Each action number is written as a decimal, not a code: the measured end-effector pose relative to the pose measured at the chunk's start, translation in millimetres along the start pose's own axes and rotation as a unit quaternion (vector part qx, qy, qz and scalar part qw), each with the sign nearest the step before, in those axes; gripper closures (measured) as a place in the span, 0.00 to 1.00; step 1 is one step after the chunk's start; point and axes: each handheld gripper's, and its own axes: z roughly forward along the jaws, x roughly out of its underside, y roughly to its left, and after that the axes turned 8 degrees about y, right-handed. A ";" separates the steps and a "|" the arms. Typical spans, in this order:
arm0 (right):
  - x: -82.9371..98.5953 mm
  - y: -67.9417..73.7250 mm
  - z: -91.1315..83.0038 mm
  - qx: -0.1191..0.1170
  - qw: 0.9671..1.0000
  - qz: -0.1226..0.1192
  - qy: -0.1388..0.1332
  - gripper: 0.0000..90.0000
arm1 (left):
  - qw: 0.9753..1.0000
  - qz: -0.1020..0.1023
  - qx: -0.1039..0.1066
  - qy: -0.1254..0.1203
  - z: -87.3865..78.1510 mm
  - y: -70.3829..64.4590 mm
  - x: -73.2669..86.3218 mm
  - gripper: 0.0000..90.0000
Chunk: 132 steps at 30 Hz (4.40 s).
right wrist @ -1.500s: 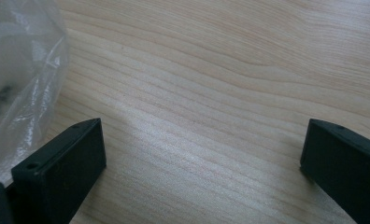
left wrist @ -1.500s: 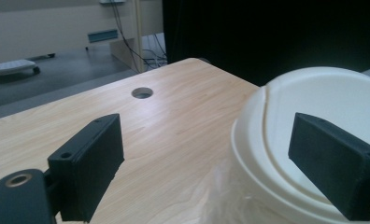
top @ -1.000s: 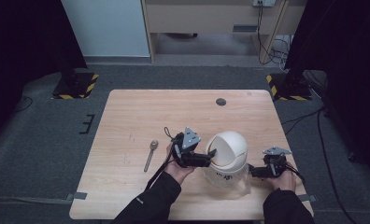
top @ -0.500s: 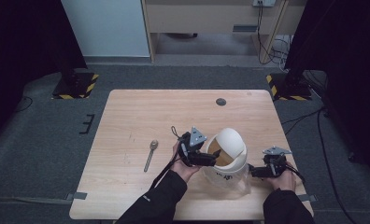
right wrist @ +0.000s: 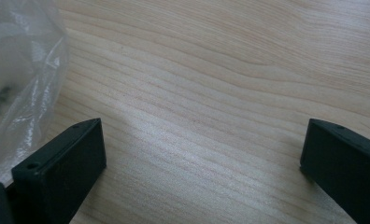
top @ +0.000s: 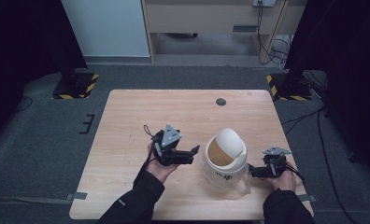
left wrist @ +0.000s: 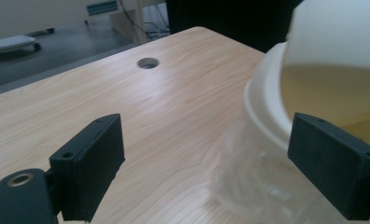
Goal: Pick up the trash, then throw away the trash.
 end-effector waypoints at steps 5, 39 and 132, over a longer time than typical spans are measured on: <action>-0.3 0.4 0.0 0.001 1.000 0.002 0.000 0.01 | 0.999 -0.016 -0.034 0.010 -22.2 27.2 18.8 0.12; -0.8 2.3 -0.3 0.000 1.000 0.000 0.005 0.01 | 0.969 -0.106 -0.133 0.179 9.4 112.3 108.6 0.22; -59.7 11.2 -107.5 -0.013 0.960 0.046 -0.275 0.19 | 0.988 -0.049 -0.057 -0.134 -110.6 51.5 22.6 0.88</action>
